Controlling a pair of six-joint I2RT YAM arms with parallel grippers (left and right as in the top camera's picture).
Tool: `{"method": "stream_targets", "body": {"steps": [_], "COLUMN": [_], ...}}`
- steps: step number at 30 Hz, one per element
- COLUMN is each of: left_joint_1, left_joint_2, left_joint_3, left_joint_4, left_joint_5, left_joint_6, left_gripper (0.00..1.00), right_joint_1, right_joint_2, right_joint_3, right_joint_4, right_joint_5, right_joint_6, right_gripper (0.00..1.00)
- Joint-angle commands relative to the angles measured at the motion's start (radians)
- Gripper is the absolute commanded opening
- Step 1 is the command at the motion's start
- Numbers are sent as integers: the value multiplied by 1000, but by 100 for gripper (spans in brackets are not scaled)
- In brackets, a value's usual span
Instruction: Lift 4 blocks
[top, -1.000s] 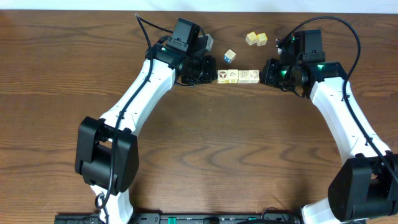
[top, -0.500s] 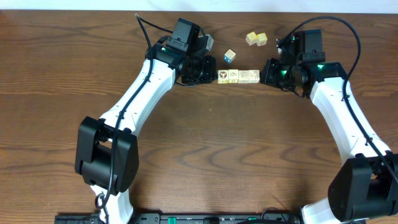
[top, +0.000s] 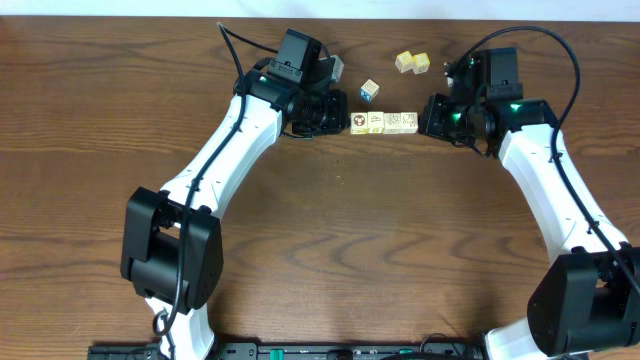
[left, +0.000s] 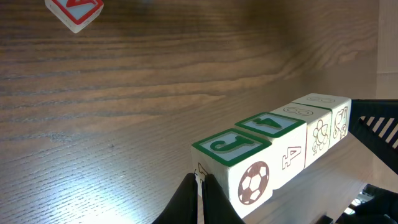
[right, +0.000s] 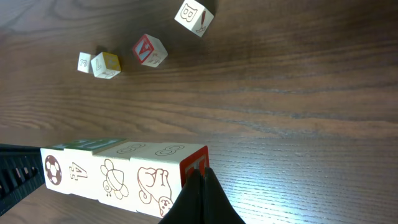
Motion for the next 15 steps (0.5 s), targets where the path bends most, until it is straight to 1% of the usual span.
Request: {"method": "stream_targets", "body": {"steps": [1,15], "left_joint_1": [-46,-46], "left_joint_2": [-32,-32], "left_joint_3": [12,12], "left_joint_4": [13,10], "left_joint_5": [107,107], "left_joint_6": [-9,-9], "left_gripper": [7,7], "right_joint_1": [55,55], "right_joint_2": [7,7], "right_joint_3": [4,4], "right_joint_4": [8,7], "right_joint_5": [-140,-148], "right_joint_6": [13,13], "right_gripper": [1,1]}}
